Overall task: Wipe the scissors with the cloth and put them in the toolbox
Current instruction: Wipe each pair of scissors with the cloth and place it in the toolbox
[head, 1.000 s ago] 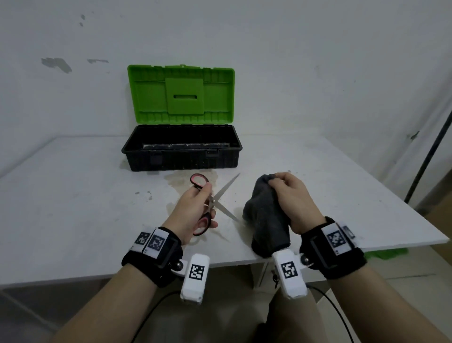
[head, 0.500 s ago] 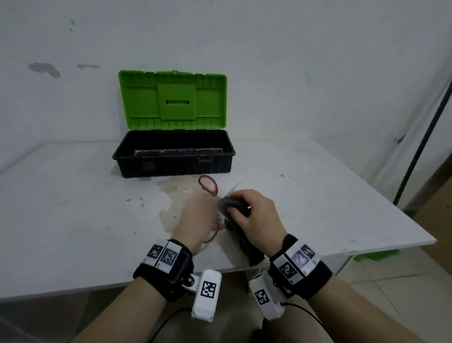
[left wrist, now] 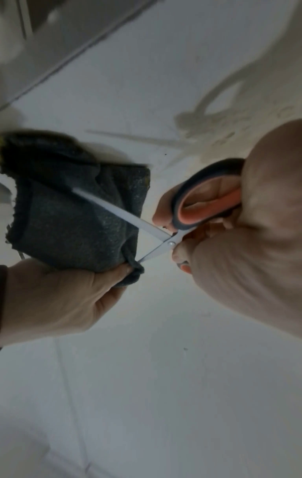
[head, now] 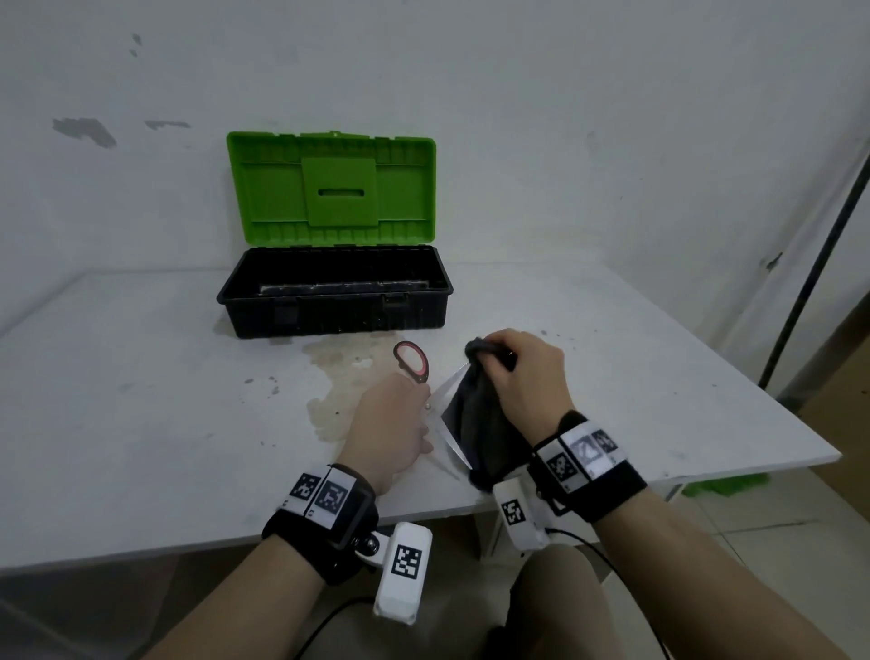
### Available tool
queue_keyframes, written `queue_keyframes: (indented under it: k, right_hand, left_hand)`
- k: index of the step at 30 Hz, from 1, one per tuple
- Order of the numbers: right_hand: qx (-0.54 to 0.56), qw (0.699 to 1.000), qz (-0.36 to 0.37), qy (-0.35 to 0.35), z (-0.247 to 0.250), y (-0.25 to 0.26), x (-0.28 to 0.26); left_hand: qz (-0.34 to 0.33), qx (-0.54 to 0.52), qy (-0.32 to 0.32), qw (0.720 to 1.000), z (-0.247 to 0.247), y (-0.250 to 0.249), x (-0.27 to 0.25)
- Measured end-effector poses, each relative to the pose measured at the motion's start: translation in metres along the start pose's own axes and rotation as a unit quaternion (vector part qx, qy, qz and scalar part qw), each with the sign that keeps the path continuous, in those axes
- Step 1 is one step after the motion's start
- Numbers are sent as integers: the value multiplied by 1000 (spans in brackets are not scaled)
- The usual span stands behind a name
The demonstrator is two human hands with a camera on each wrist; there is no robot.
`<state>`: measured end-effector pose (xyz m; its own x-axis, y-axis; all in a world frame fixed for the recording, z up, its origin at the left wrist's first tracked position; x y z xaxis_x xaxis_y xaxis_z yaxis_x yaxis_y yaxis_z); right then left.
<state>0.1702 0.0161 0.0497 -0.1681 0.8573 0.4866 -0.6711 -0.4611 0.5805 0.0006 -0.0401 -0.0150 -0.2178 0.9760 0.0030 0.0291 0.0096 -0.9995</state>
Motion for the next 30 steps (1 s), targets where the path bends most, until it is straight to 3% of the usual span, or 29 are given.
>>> queue_keyframes:
  k: [3, 9, 13, 15, 22, 30]
  right_hand:
    - [22, 999, -21, -26, 18, -8, 3]
    - [0, 993, 100, 61, -4, 26, -25]
    - [-6, 991, 109, 77, -16, 23, -26]
    - [-14, 993, 101, 63, -14, 21, -22]
    - [6, 1000, -27, -6, 16, -15, 9]
    - [-1, 990, 107, 90, -13, 24, -29]
  left_hand:
    - [18, -2, -12, 1000, 4, 6, 1]
    - [18, -26, -7, 999, -6, -1, 4]
    - [-2, -28, 7, 1000, -10, -8, 1]
    - [-11, -20, 6, 1000, -8, -9, 1]
    - [9, 11, -12, 1000, 3, 2, 3]
    - [19, -28, 8, 999, -11, -4, 3]
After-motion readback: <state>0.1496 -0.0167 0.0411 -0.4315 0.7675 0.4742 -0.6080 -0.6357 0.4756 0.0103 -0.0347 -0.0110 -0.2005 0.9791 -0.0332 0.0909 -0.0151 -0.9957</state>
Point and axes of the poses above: each hand's wrist, its own x-axis towards the middle knuckle, its own z-axis out of the back of the hand, y = z × x, the point moved 5 cm from there along x, towards the middle knuckle, and after that the axes turned 3 degrees about y, right-handed, at the moved point
